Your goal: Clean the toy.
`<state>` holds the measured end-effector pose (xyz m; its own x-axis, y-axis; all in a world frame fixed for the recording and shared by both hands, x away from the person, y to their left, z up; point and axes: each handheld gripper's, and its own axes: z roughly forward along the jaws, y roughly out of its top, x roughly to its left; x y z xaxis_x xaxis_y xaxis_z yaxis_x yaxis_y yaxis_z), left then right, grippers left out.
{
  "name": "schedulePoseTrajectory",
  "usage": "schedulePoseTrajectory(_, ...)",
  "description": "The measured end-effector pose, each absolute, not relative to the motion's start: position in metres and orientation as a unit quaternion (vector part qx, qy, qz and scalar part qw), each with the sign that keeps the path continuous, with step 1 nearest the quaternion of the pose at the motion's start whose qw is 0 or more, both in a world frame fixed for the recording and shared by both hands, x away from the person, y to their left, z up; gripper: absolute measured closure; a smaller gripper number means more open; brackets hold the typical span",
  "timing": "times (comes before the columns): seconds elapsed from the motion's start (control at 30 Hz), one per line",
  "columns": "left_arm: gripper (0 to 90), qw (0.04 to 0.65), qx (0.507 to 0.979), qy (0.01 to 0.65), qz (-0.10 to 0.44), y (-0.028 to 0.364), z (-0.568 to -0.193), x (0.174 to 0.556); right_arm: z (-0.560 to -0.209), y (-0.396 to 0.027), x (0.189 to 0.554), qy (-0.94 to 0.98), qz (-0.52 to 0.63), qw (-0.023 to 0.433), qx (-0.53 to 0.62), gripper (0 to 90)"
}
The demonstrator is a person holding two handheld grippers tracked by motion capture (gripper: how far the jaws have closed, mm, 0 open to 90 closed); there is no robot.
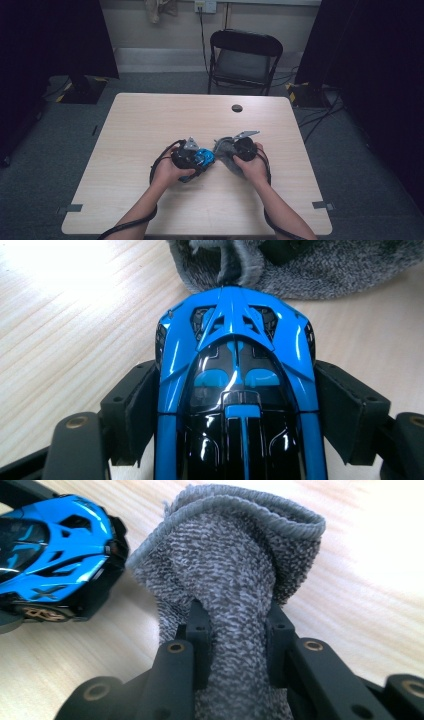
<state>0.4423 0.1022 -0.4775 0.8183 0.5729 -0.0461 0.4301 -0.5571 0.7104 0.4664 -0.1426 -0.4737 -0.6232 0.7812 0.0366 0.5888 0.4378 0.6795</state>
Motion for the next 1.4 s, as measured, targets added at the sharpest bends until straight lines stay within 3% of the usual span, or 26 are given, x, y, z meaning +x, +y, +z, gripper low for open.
schedulePoseTrajectory(0.4,24.5,0.397,0.872,0.269,0.097,0.104,-0.467,0.432,-0.428,-0.142,0.467,0.825,0.382,0.147,0.390,72.5)
schedulePoseTrajectory(0.73,24.6,0.403,0.874,0.255,0.097,0.102,-0.453,0.432,-0.424,-0.122,0.467,0.835,0.397,0.114,0.363,72.5)
schedulePoseTrajectory(1.4,24.7,0.407,0.860,0.288,0.110,0.115,-0.439,0.437,-0.409,-0.131,0.447,0.847,0.424,0.098,0.306,72.8)
